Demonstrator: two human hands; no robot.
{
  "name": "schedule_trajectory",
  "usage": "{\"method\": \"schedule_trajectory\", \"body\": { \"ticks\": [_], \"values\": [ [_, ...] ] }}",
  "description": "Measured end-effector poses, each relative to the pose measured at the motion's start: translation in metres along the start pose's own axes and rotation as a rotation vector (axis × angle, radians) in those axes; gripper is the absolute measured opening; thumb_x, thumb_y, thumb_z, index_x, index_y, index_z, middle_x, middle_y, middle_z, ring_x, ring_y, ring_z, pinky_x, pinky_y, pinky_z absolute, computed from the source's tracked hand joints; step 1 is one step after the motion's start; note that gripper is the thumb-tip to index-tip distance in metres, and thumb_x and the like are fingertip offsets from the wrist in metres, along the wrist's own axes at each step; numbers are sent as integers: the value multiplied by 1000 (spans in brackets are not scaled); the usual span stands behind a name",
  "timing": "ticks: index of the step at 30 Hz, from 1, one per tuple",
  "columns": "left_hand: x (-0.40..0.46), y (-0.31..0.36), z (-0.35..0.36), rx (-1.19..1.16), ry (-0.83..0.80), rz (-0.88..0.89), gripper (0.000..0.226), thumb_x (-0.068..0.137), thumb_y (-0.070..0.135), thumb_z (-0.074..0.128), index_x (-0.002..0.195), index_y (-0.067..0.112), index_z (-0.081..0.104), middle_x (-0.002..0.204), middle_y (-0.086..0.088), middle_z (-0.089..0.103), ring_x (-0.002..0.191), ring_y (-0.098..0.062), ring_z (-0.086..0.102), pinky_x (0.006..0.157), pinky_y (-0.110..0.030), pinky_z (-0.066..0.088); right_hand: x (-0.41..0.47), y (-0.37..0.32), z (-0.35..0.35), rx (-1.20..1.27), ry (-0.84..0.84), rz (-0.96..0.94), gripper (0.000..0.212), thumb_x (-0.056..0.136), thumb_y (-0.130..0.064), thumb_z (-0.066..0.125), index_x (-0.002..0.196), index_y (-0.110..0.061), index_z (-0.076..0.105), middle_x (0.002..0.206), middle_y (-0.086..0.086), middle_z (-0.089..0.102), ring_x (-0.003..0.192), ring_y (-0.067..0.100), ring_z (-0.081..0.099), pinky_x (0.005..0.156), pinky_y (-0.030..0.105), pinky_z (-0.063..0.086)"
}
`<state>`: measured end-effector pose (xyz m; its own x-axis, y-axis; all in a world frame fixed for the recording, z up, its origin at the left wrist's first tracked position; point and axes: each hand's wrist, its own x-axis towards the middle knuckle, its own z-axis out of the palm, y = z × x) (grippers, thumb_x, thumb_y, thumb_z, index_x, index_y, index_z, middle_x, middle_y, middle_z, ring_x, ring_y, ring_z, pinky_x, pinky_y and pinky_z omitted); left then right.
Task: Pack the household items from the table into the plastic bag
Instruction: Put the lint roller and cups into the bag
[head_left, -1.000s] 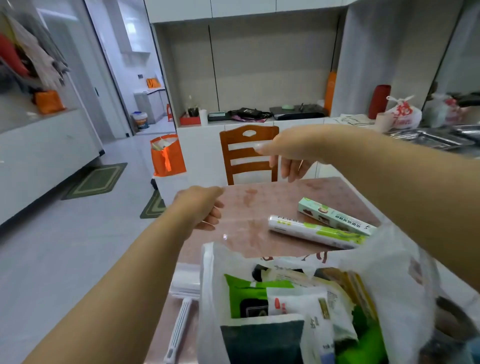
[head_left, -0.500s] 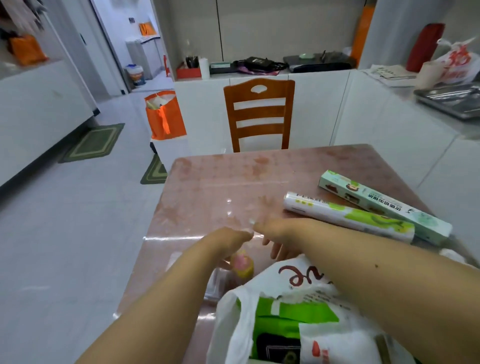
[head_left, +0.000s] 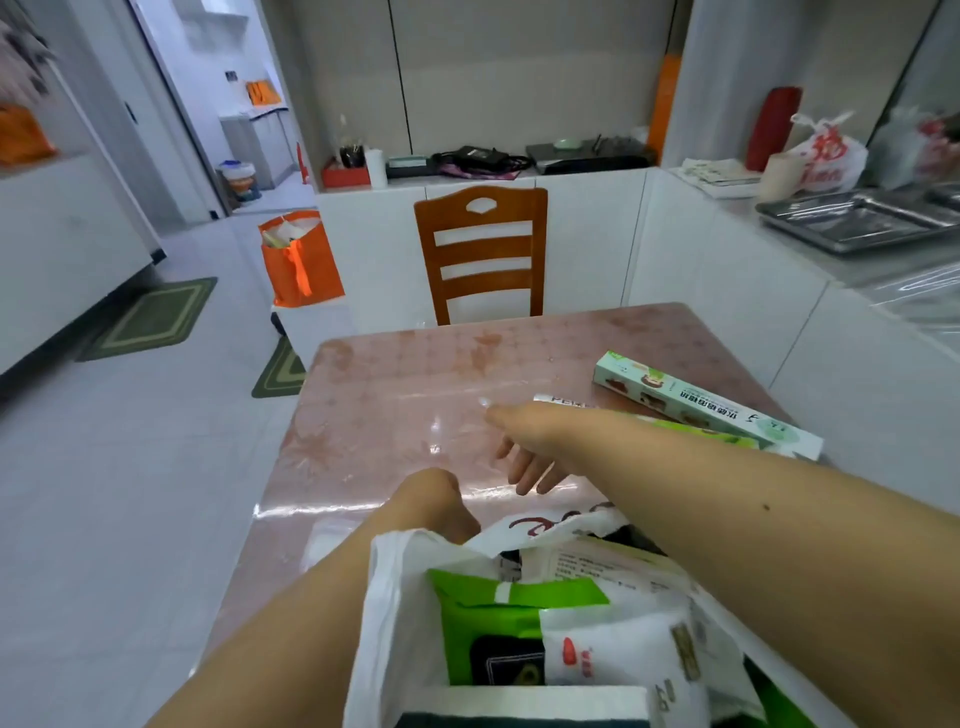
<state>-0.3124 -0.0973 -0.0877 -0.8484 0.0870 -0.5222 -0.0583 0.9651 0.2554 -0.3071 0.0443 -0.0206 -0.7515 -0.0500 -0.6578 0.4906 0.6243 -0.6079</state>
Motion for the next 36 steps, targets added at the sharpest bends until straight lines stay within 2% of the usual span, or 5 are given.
{"method": "schedule_trajectory", "body": {
  "ticks": [9, 22, 27, 30, 36],
  "values": [
    [-102, 18, -123, -851, 190, 205, 24, 74, 12, 78, 92, 3, 64, 100, -21, 68, 85, -29, 69, 70, -37, 60, -168, -2, -47, -425, 531, -298, 57, 98, -56, 21, 130, -20, 52, 121, 9, 60, 109, 25, 55, 89, 34, 40],
    [-272, 101, -87, -522, 110, 372, 23, 76, 15, 78, 93, 9, 64, 95, -9, 65, 86, -23, 65, 71, -32, 61, -203, 104, -15, 43, 371, -152, 39, 99, -50, 30, 70, -27, 41, 77, 1, 51, 61, 9, 44, 60, 22, 37],
    [-265, 105, -50, -498, 215, 348, 25, 77, 26, 78, 93, 15, 62, 92, -5, 66, 83, -19, 64, 77, -35, 60, -254, 139, -39, 688, 524, -357, 71, 82, -78, 28, 88, -12, 54, 53, 16, 49, 47, 19, 49, 60, 33, 46],
    [-259, 120, -8, -310, 187, 439, 35, 82, 42, 70, 106, 17, 62, 97, 0, 68, 84, -17, 66, 77, -34, 58, -274, 137, -39, 757, 610, -436, 83, 80, -79, 27, 105, -5, 55, 86, 38, 49, 69, 26, 53, 59, 37, 54],
    [-275, 122, -6, -313, 292, 490, 32, 91, 41, 57, 114, 19, 59, 103, 4, 65, 80, -7, 60, 66, -23, 54, -283, 122, -18, 605, 610, -492, 67, 83, -76, 19, 82, -19, 54, 63, 5, 59, 59, 19, 54, 62, 35, 49]
  ]
}}
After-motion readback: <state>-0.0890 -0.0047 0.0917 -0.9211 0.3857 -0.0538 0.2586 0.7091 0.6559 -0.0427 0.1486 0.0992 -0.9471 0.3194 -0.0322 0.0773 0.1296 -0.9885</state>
